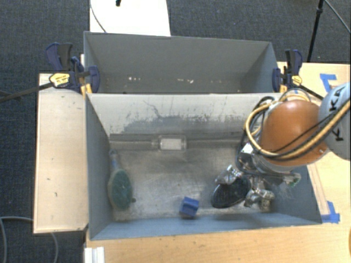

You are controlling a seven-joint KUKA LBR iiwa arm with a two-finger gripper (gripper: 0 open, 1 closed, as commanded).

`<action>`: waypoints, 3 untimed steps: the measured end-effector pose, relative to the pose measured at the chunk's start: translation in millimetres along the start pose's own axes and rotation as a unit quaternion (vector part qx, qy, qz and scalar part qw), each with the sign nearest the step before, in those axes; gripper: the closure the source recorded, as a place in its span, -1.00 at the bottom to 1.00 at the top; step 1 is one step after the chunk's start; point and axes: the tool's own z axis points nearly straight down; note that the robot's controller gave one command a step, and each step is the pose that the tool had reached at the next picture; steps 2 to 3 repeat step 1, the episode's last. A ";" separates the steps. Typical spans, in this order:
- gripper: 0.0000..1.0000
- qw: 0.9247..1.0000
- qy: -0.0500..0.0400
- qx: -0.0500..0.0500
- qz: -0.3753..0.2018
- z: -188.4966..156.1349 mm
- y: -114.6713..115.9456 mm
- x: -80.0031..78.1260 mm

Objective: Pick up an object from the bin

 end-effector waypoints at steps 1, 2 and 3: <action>1.00 1.000 0.000 0.000 0.002 -19.0 -0.2 -0.7; 1.00 1.000 0.000 0.000 0.002 -19.0 -0.2 -0.7; 1.00 1.000 0.000 0.000 0.002 -19.0 -0.2 -0.7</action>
Offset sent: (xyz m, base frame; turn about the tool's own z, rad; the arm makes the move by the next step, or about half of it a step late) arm -0.0001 -0.0002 0.0182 0.0000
